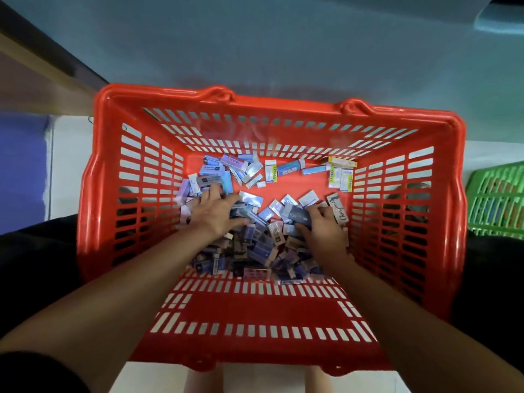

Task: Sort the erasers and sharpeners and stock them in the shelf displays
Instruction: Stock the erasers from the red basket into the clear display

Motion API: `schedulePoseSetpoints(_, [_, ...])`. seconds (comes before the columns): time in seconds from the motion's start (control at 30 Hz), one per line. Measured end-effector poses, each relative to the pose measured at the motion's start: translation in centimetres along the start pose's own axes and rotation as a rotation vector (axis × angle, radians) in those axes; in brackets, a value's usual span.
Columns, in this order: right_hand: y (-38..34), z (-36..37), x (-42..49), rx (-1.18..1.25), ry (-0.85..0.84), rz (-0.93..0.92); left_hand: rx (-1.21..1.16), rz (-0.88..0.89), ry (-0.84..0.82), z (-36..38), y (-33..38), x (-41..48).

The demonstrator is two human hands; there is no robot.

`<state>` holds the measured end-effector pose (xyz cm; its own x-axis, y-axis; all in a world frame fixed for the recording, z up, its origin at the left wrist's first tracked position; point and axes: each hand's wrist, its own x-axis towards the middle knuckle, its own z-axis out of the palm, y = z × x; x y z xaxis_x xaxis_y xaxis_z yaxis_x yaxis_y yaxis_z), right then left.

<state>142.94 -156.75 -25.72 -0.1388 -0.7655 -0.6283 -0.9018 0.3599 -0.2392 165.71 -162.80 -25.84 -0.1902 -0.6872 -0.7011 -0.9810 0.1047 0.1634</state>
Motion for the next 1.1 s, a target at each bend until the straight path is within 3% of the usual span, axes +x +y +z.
schedulePoseSetpoints(0.2, [-0.2, 1.3, 0.7, -0.016, 0.069, -0.023, -0.129, 0.039, -0.003, 0.7, -0.2, -0.2])
schedulePoseSetpoints(0.37, [-0.1, 1.9, 0.5, 0.341, 0.000, -0.060, -0.228, 0.119, 0.060, 1.0, -1.0, -0.4])
schedulePoseSetpoints(0.57, [-2.3, 3.0, -0.9, 0.660, 0.061, 0.023, -0.377, 0.085, 0.203, 0.1, -1.2, -0.5])
schedulePoseSetpoints(0.73, [-2.5, 1.3, -1.0, 0.703, 0.094, -0.073, -0.417, 0.094, 0.318, -1.7, -0.1, -1.8])
schedulePoseSetpoints(0.83, [-3.0, -1.0, -1.5, 0.734, 0.045, -0.182, -0.688, 0.029, 0.230, -3.1, 0.7, -2.6])
schedulePoseSetpoints(0.93, [-4.2, -4.1, -2.3, 0.724, 0.020, -0.274, -0.892, 0.081, 0.097, -5.4, 1.3, -3.8])
schedulePoseSetpoints(1.1, [-6.3, -9.6, -5.0, 0.653, 0.085, -0.406, -0.975, 0.232, 0.115, -10.1, 2.4, -7.1])
